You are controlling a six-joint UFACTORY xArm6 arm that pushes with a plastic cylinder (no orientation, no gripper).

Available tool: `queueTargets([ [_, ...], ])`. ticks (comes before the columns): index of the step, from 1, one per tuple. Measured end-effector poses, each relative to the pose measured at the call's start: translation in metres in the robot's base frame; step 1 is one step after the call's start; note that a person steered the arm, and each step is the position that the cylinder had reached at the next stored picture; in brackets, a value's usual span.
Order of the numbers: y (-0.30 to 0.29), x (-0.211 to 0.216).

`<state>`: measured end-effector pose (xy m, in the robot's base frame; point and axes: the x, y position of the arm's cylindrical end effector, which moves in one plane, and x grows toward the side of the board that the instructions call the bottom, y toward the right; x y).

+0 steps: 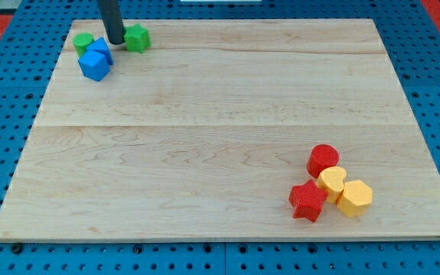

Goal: Push the green star towards top

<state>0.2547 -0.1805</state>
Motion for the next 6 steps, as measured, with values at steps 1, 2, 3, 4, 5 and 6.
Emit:
queueTargets([
  [1, 0.001, 0.014],
  [2, 0.002, 0.033],
  [3, 0.022, -0.007],
  [4, -0.014, -0.015],
  [5, -0.013, 0.006],
  [6, -0.010, 0.065],
])
